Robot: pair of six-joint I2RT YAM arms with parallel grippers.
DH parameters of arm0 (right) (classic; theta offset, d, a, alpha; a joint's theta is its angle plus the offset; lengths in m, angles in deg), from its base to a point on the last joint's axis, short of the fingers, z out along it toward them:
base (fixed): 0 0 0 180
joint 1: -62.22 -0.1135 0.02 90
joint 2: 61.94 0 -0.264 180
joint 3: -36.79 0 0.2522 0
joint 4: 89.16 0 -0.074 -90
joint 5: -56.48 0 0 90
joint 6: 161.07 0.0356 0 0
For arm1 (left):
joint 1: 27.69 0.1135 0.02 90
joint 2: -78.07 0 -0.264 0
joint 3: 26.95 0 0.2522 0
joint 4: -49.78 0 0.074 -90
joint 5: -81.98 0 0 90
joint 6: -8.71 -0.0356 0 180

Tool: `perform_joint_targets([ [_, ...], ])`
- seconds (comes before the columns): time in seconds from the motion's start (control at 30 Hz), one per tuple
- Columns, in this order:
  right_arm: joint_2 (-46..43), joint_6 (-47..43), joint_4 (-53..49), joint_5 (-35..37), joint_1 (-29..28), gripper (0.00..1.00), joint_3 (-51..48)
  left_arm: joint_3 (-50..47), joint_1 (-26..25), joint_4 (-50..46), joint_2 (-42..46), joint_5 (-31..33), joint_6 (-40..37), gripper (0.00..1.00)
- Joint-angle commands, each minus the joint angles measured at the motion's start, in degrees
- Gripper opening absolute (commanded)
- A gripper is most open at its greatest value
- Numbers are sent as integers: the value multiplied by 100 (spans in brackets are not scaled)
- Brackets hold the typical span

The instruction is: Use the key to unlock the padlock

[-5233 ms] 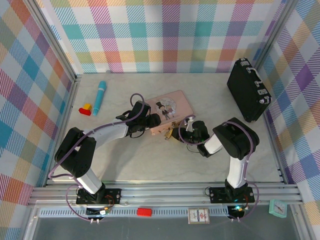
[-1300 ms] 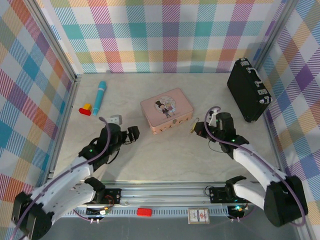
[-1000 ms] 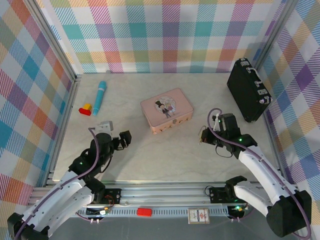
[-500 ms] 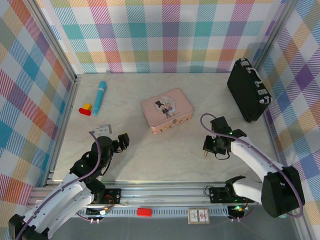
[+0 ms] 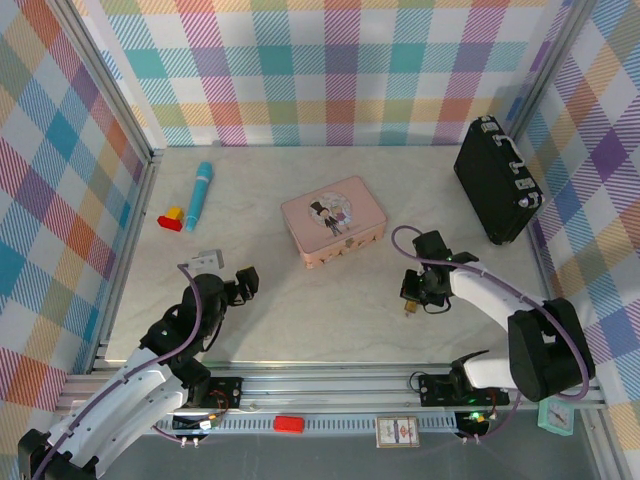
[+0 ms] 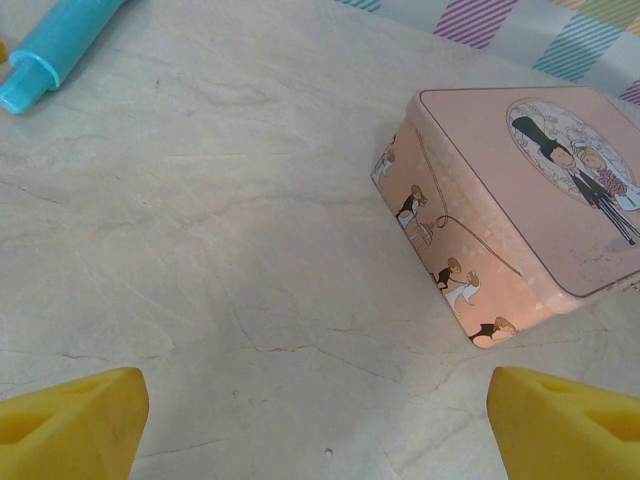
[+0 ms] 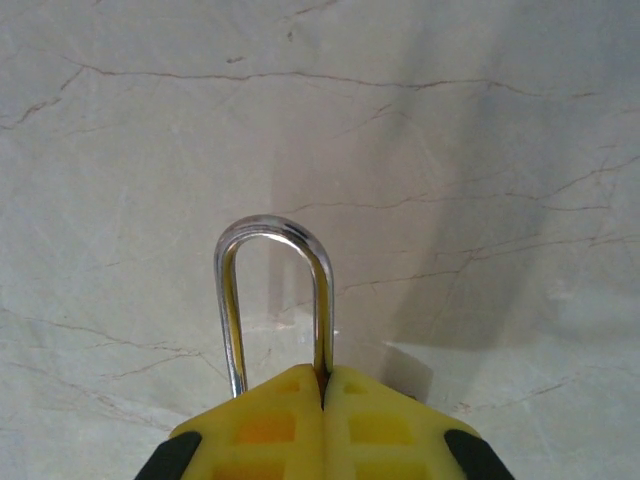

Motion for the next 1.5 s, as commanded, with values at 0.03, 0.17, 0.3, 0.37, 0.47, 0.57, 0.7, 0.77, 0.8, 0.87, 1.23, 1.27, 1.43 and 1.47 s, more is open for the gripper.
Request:
perform_joint_targets([
  [0.03,6,-43,114,36,-18,0,89,-60,34,116,55,142,-78,87],
  [0.17,-108,-111,87,7,-17,8,101,-51,34,106,38,167,-79,88],
  [0.3,-363,-155,-15,78,-13,23,112,-60,34,107,64,221,-94,88],
  [0.37,-490,-207,-87,80,-15,29,144,-60,34,124,47,222,-96,88],
  [0.47,-840,-366,-166,184,-18,37,160,-13,34,93,-9,260,-51,88],
  [0.57,-1394,-612,-169,314,-18,48,243,115,34,63,-105,295,44,88],
  [0.7,-2308,-863,71,674,-13,59,386,368,34,131,-340,452,140,88],
  [0.77,-2659,-890,358,974,-5,67,414,549,34,147,-551,575,129,88],
  [0.8,-2817,-902,580,1118,12,71,397,670,34,134,-689,644,94,88],
  [0.87,-3042,-940,998,1315,45,78,357,911,34,61,-946,805,16,88],
  [1.23,-2596,-2138,3317,2501,205,99,-337,1108,438,215,-1259,3024,-223,97],
  [1.27,-2444,-2231,3434,2493,228,99,-377,1050,552,278,-1271,3192,-184,98],
  [1.43,-1531,-2543,3916,2762,292,99,-487,283,1046,2065,-1566,3163,-1034,100],
  [1.47,-1401,-2535,4017,2863,299,99,-516,258,1104,2210,-1688,3045,-1223,100],
])
